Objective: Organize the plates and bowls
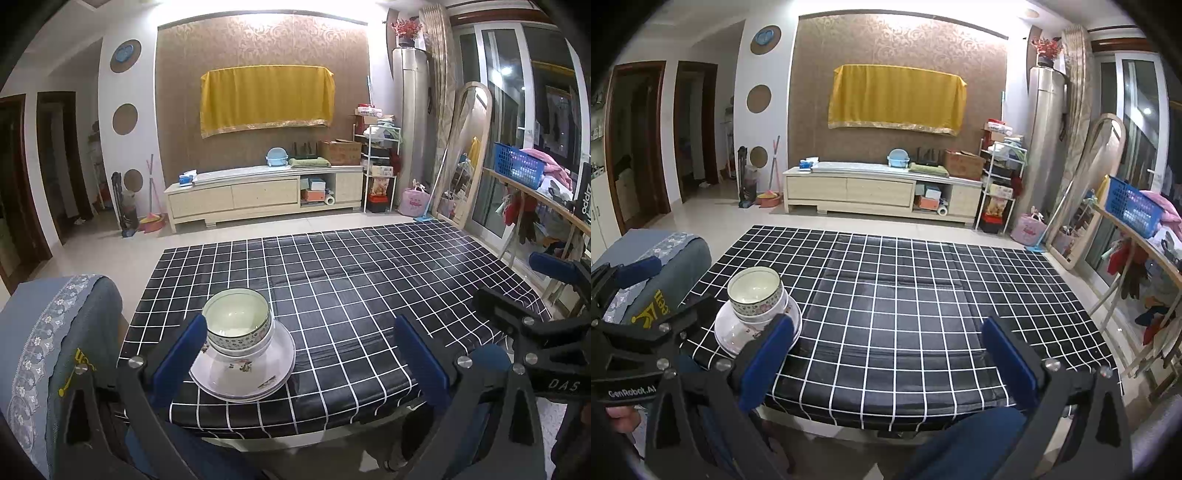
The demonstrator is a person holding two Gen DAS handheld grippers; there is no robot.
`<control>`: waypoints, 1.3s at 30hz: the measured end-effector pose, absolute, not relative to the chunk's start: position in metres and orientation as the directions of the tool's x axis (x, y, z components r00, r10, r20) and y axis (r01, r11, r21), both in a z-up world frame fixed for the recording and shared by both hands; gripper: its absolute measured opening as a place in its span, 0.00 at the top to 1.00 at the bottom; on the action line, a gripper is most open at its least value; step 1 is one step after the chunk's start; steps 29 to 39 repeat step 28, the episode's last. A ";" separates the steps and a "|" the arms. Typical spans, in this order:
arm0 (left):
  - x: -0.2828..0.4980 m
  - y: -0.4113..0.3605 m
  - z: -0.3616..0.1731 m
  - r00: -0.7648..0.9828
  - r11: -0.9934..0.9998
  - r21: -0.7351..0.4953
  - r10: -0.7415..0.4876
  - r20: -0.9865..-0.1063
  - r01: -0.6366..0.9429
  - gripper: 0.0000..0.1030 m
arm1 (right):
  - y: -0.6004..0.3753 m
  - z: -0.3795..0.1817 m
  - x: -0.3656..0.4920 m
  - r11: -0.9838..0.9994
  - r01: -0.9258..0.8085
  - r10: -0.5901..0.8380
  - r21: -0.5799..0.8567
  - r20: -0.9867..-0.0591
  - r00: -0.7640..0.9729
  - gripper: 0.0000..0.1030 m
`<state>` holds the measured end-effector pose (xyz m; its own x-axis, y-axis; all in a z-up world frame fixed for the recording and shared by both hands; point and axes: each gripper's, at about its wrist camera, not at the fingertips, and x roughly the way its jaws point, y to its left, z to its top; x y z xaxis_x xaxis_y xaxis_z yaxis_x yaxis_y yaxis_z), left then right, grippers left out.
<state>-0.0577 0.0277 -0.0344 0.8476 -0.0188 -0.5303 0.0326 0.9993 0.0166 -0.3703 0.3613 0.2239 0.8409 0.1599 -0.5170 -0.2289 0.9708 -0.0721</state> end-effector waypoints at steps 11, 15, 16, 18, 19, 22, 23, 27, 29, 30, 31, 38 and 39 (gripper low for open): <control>-0.057 0.029 -0.036 0.844 0.999 0.010 -0.023 -0.536 0.034 0.03 | 0.362 0.224 -0.369 0.971 -0.226 0.158 -0.071 -0.517 0.841 0.00; -0.057 0.028 -0.036 0.845 0.999 0.022 -0.016 -0.534 0.033 0.03 | 0.363 0.223 -0.369 0.972 -0.224 0.154 -0.075 -0.519 0.841 0.00; -0.057 0.028 -0.036 0.845 0.999 0.022 -0.015 -0.535 0.032 0.03 | 0.363 0.223 -0.369 0.972 -0.225 0.154 -0.075 -0.518 0.841 0.00; -0.057 0.028 -0.037 0.844 0.999 0.021 -0.017 -0.537 0.033 0.03 | 0.363 0.222 -0.369 0.972 -0.223 0.152 -0.077 -0.518 0.842 0.00; -0.057 0.028 -0.037 0.844 0.999 0.021 -0.015 -0.535 0.032 0.03 | 0.363 0.222 -0.369 0.972 -0.224 0.153 -0.076 -0.518 0.842 0.00; -0.057 0.027 -0.037 0.845 0.999 0.028 -0.010 -0.534 0.029 0.03 | 0.364 0.222 -0.370 0.972 -0.223 0.152 -0.077 -0.517 0.842 0.00; -0.057 0.027 -0.037 0.845 0.999 0.029 -0.009 -0.534 0.028 0.03 | 0.364 0.222 -0.369 0.972 -0.222 0.151 -0.077 -0.517 0.843 0.00; -0.057 0.025 -0.038 0.845 0.999 0.028 -0.006 -0.535 0.025 0.03 | 0.363 0.222 -0.370 0.973 -0.220 0.151 -0.074 -0.517 0.843 0.00; -0.058 0.025 -0.037 0.845 0.999 0.030 -0.006 -0.535 0.026 0.03 | 0.363 0.222 -0.370 0.973 -0.220 0.151 -0.074 -0.517 0.843 0.00; -0.058 0.025 -0.037 0.845 0.999 0.030 -0.006 -0.535 0.026 0.03 | 0.363 0.222 -0.370 0.973 -0.220 0.151 -0.074 -0.517 0.843 0.00; -0.058 0.025 -0.037 0.845 0.999 0.030 -0.006 -0.535 0.026 0.03 | 0.363 0.222 -0.370 0.973 -0.220 0.151 -0.074 -0.517 0.843 0.00; -0.058 0.025 -0.037 0.845 0.999 0.030 -0.006 -0.535 0.026 0.03 | 0.363 0.222 -0.370 0.973 -0.220 0.151 -0.074 -0.517 0.843 0.00; -0.058 0.025 -0.037 0.845 0.999 0.030 -0.006 -0.535 0.026 0.03 | 0.363 0.222 -0.370 0.973 -0.220 0.151 -0.074 -0.517 0.843 0.00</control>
